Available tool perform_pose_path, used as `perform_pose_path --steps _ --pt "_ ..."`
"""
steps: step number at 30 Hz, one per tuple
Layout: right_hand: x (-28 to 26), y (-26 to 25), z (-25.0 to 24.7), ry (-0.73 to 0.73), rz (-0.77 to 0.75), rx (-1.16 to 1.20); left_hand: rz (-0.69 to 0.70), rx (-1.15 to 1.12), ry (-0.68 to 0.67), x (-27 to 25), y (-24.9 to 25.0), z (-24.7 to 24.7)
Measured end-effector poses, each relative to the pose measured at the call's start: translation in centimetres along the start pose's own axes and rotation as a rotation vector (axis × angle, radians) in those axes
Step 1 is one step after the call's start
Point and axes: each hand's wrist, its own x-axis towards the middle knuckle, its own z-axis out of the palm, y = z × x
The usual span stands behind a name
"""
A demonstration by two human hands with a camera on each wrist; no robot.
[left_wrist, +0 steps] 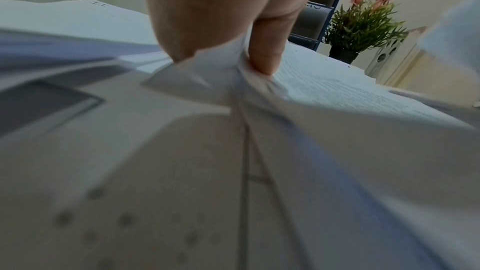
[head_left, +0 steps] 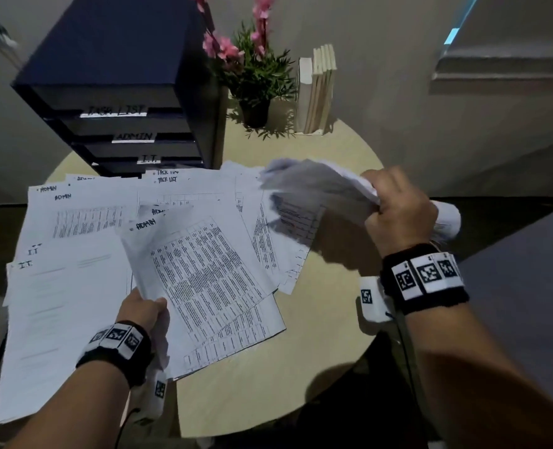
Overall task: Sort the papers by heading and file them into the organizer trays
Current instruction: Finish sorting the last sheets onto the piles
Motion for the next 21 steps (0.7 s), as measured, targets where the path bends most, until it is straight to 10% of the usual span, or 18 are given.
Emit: perform_pose_path --steps 3,7,16,21 --pt "0.8 -1.3 -1.6 0.132 -0.093 0.260 0.000 0.026 0.005 -0.3 0.2 0.0" --pt "2.9 -2.1 -2.9 0.019 0.355 0.621 -0.001 0.029 -0.001 -0.4 0.5 -0.3" --pt "-2.6 6.4 6.4 -0.698 0.871 0.328 0.002 -0.121 0.101 -1.0 -0.3 -2.5" --pt "-4.4 7.6 9.3 -0.658 0.975 0.334 -0.080 -0.224 0.081 -0.6 -1.5 -3.3"
